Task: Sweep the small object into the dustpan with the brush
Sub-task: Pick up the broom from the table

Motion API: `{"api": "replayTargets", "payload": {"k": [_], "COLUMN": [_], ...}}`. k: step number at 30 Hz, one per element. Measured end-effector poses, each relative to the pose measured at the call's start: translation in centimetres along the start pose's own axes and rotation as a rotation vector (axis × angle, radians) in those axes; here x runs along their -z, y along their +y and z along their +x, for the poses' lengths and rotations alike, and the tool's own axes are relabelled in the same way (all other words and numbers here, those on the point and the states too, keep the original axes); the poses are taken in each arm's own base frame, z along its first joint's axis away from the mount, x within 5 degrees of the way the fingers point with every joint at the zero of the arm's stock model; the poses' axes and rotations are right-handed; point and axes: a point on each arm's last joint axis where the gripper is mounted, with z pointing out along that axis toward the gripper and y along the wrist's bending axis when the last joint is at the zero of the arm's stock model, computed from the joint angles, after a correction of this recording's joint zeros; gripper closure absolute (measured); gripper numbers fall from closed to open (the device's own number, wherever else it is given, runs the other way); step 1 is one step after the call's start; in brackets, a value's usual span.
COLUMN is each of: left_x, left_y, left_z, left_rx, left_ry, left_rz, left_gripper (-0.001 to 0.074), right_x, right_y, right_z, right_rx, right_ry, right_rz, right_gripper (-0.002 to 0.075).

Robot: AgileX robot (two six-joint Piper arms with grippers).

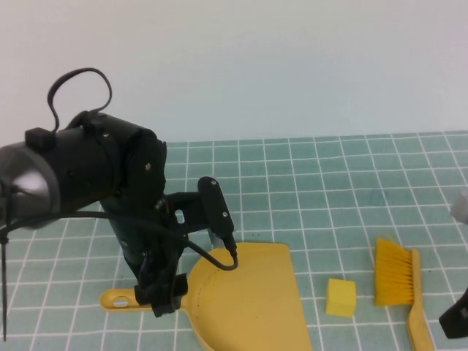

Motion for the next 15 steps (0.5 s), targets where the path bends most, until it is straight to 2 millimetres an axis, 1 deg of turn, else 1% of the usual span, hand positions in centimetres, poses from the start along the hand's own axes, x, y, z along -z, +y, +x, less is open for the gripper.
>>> {"api": "replayTargets", "payload": {"k": [6,11,15], "left_x": [-1.8,-3.4,-4.1], "left_y": [0.3,0.5,0.6], "left_z": [-0.2,-0.3,-0.2], "left_rx": [-0.003,-0.003,-0.014], "left_ry": [0.041,0.077,0.104], "left_rz": [0.033,0.062,0.063], "left_gripper": [0.0233,0.0234,0.0236], "right_x": [-1.2,-1.4,-1.4], "right_y": [-0.6,-0.7,-0.7], "right_z": [1.1,1.3,1.3], "right_rx": [-0.023,-0.024,-0.024], "right_ry": [0.037,0.046,0.042], "right_rz": [0.013,0.016,0.018], "right_gripper": [0.0727,0.0727,0.0727]}}
